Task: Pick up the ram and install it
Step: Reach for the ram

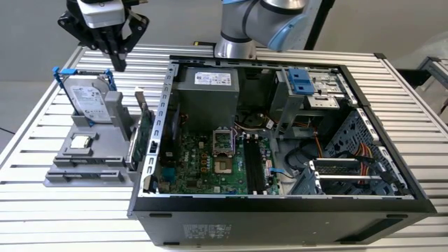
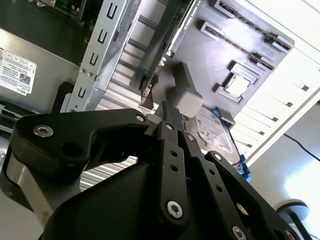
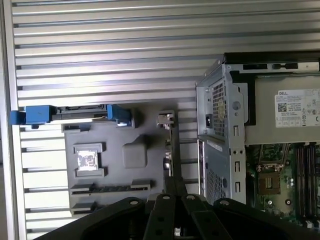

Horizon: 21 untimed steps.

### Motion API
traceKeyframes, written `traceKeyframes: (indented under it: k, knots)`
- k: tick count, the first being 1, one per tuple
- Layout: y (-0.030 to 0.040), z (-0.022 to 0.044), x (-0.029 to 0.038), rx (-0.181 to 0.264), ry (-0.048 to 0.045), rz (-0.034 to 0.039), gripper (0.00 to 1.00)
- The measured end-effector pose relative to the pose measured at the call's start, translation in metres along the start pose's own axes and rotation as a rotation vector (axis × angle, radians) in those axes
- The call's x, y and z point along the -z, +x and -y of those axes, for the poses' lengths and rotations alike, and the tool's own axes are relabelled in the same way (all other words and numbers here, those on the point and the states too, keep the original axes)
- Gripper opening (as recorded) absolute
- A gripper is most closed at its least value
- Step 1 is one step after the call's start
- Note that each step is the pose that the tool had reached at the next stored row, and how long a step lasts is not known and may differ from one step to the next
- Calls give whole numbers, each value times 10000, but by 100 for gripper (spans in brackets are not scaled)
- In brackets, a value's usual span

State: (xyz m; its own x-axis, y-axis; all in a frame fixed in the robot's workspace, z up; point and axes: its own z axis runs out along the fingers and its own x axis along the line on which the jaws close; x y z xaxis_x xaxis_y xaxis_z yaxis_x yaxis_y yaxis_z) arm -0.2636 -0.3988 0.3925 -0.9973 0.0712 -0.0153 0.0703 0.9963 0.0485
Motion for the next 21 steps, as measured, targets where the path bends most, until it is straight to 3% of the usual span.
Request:
traceKeyframes:
  k: [7,21]
  knots:
    - [86,6,2,-1,0,-1,0]
    - [133,10,1,-1,1,-14,0]
